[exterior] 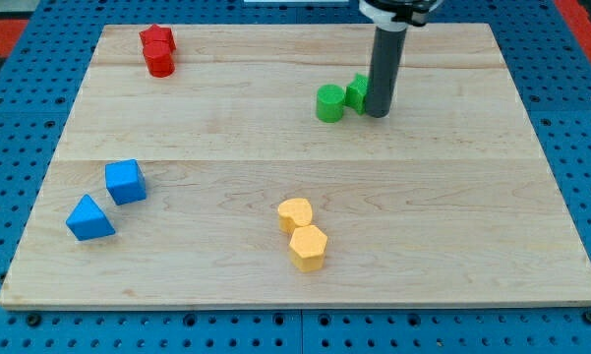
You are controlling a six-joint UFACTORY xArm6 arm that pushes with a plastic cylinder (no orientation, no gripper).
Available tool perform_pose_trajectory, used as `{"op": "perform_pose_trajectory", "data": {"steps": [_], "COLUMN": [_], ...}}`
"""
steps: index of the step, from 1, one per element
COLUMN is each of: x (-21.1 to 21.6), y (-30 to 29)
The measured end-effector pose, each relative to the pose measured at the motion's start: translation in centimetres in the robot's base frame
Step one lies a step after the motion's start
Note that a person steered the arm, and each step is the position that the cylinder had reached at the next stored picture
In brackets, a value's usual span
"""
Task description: Push the green star into the green circle
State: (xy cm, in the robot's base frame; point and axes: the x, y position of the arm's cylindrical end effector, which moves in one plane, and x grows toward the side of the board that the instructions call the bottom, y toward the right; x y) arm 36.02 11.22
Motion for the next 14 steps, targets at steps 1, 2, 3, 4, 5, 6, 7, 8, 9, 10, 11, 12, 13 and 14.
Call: {"op": "perform_pose_trajectory", "data": {"steps": [1,2,3,4,5,6,7,8,9,10,11,12,13,14], "x": [-2.4,-3.7,-6.0,-6.7,-4.6,-2.9,-1.2,0.1,2.3,5.1,7.1,7.1,4.4,3.4], "y": [0.4,0.1,0.5,-0.8,-2.7,-5.6,-9.7,-12.9,-13.0,-13.1,-13.3,-14.0,-14.4,-14.5]}}
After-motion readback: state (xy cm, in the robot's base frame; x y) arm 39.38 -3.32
